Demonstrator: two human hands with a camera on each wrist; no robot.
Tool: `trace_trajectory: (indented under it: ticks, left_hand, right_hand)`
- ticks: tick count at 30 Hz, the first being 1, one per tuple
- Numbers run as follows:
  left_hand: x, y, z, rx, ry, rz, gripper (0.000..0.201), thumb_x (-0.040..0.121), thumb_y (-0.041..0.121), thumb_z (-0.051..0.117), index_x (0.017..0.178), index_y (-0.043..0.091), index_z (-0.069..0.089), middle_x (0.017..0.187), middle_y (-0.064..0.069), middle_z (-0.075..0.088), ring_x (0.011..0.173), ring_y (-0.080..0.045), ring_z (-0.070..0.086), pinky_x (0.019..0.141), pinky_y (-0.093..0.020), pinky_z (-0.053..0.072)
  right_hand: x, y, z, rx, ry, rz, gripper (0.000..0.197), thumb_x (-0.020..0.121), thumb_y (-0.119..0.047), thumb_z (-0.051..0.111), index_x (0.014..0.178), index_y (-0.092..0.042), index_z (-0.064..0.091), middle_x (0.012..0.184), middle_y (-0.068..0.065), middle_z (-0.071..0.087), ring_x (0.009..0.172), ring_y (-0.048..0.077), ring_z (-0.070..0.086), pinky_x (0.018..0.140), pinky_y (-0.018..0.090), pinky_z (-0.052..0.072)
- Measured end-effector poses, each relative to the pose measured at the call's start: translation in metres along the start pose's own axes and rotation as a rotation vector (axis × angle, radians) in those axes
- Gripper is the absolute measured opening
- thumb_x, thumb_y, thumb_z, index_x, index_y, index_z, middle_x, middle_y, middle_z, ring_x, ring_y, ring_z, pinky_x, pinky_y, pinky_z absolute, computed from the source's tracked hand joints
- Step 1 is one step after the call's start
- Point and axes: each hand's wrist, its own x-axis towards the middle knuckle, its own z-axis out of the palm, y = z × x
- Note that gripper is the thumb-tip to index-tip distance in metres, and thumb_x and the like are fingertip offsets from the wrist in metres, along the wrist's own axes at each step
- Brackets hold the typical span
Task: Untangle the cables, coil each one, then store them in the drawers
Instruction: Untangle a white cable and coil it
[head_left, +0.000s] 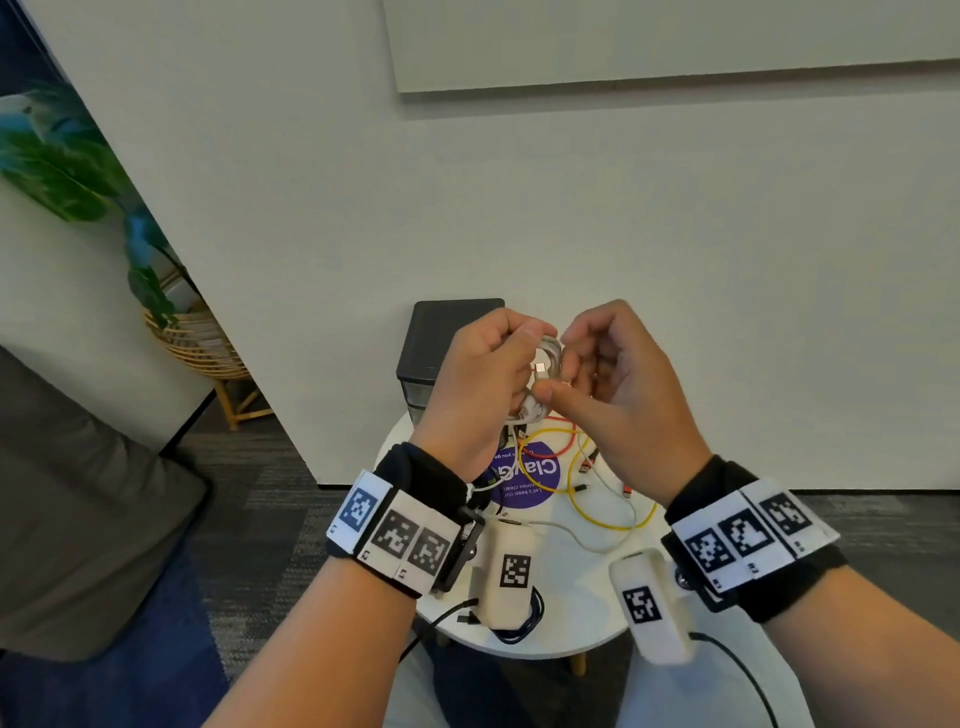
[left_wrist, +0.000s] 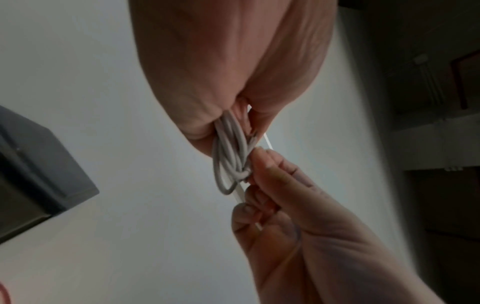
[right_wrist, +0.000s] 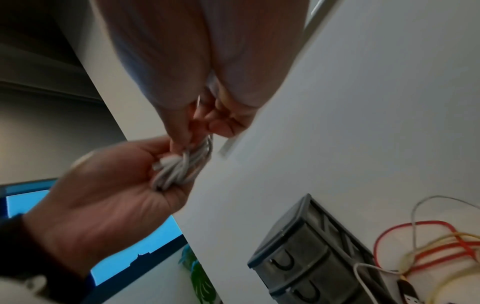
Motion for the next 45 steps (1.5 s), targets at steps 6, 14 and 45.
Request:
trace_trajectory:
  ticks: [6,14,45]
  left_hand:
    - [0.002,-0.001,-0.007,-0.046,-0.064,0.012,0.022,0.107,0.012,0.046,0.103,0.000,0.064,0.054,0.005,0.036,0.043,-0.005,0.026,0.043,-0.021,0.021]
    - [-0.006,-0.019,-0.007,0.187,-0.067,0.090,0.016,0.100,0.004,0.057,0.109,0.010,0.069,0.095,-0.002,0.072,0.085,-0.011,0.066,0.077,-0.026,0.055]
    - [0.002,-0.037,-0.030,-0.214,-0.155,-0.279,0.041,0.096,-0.008,0.055,0.135,0.005,0.058,0.126,-0.025,0.064,0.106,-0.028,0.067,0.092,-0.042,0.059]
  right_hand:
    - [0.002,0.003,0.006,0.207,-0.037,0.260,0.033,0.089,-0.008,0.074,0.119,-0.015,0.061,0.100,0.030,0.066,0.082,0.041,0.067,0.075,0.048,0.058]
    - [0.006,0.011,0.013,0.057,0.077,0.336,0.010,0.092,-0.004,0.065,0.089,-0.005,0.075,0.078,0.023,0.067,0.060,0.015,0.061,0.054,0.025,0.048]
    - [0.017,0.027,0.018,-0.070,0.036,0.330,0.008,0.091,-0.018,0.074,0.098,-0.016,0.069,0.067,0.003,0.068,0.056,0.011,0.066,0.054,0.027,0.053]
